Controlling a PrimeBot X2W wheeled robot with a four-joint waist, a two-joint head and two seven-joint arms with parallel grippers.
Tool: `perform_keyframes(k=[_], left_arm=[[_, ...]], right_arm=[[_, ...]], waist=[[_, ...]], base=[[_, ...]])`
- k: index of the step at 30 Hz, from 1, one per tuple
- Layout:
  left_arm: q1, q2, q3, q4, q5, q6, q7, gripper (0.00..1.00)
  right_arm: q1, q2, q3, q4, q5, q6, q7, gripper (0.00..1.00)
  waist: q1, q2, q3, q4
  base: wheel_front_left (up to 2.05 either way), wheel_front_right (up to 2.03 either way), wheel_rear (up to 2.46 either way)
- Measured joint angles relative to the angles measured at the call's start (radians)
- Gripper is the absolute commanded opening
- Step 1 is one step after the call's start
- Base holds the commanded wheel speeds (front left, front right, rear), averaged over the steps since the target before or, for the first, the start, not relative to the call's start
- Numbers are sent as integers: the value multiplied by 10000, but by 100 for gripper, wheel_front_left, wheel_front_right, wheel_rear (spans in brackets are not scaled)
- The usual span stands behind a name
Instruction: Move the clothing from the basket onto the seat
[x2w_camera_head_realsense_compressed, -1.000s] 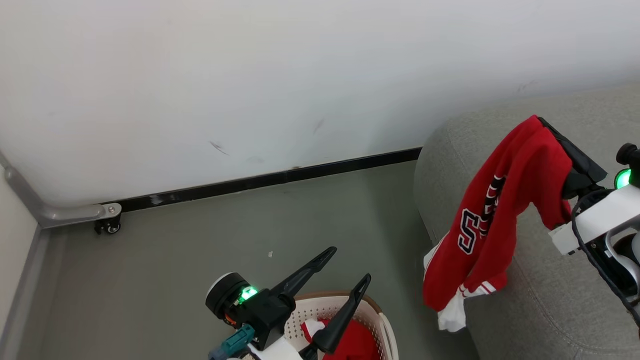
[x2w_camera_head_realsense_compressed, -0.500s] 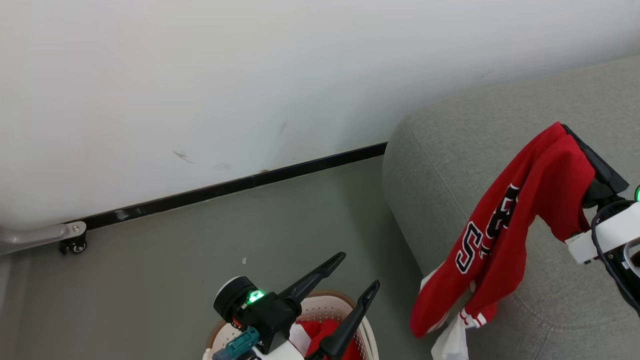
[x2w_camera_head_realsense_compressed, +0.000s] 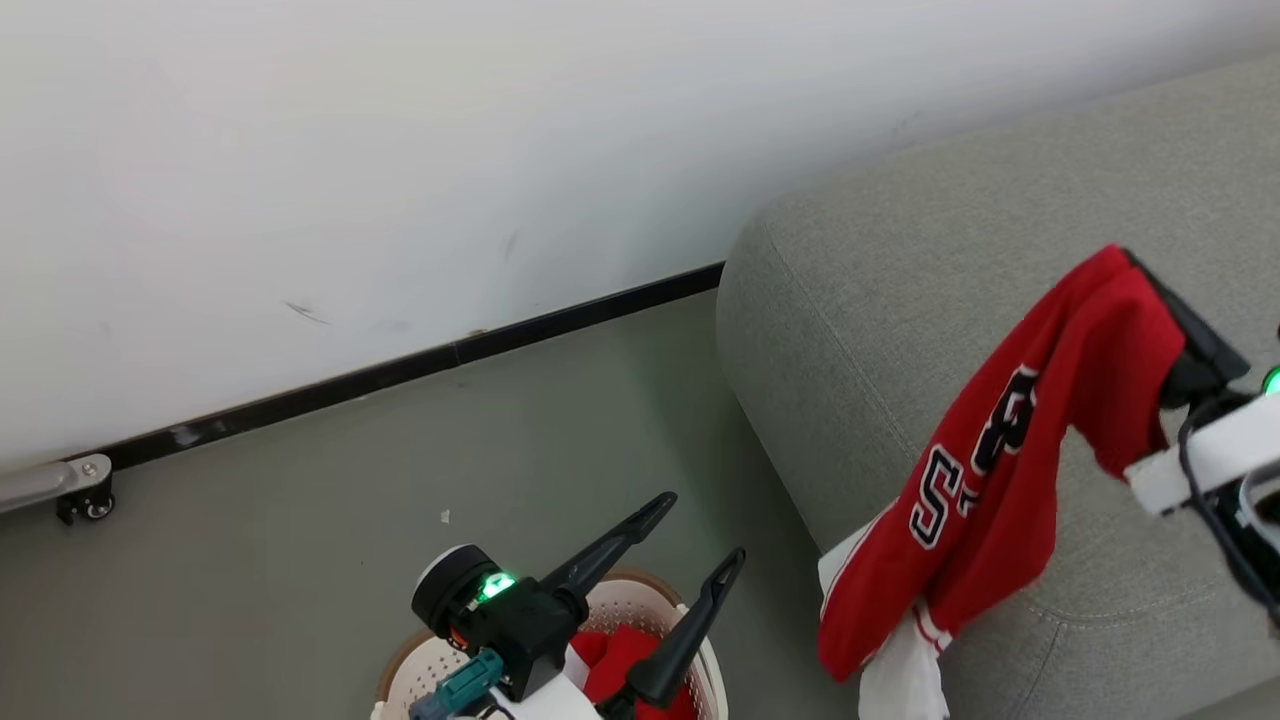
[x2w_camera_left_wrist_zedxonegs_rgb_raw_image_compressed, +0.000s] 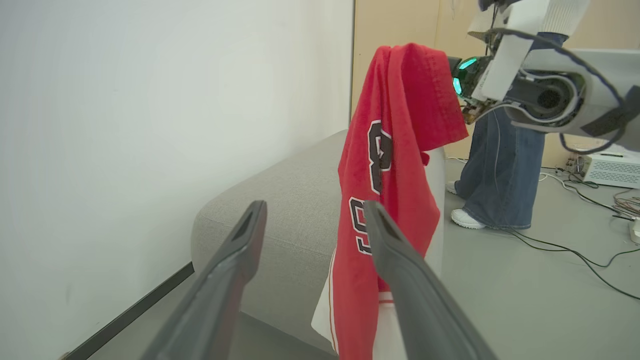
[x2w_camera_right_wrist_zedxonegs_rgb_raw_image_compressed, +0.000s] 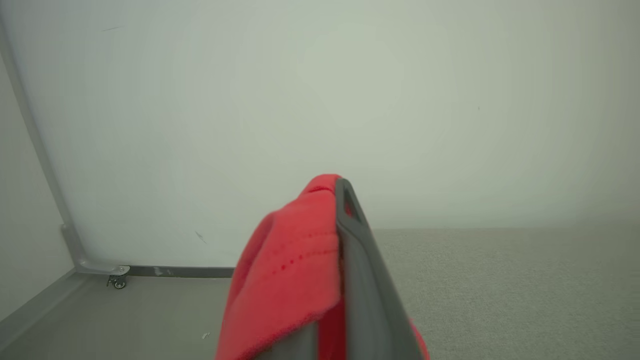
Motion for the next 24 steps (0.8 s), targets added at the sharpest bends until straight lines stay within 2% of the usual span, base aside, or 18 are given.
perform_keyframes(k=[6,15,24], left_arm=[[-1,140,199,-198,130,268,17,100],[-22,230,441,-846,385,583,119,100],[-82,313,291,-1486,698,623,368,100]], right_arm=[[-1887,-399,2,286,-52,0,539,0],[-4299,-742,-1055,1626,303,-2,1281,0],[-6022,-1764,-1960,2913,23,-2,1549,0]], waist=[[0,0,348,-7],[0,0,937,267],[0,0,1530,775]], base=[[0,0,0],[0,0,0],[0,0,0]])
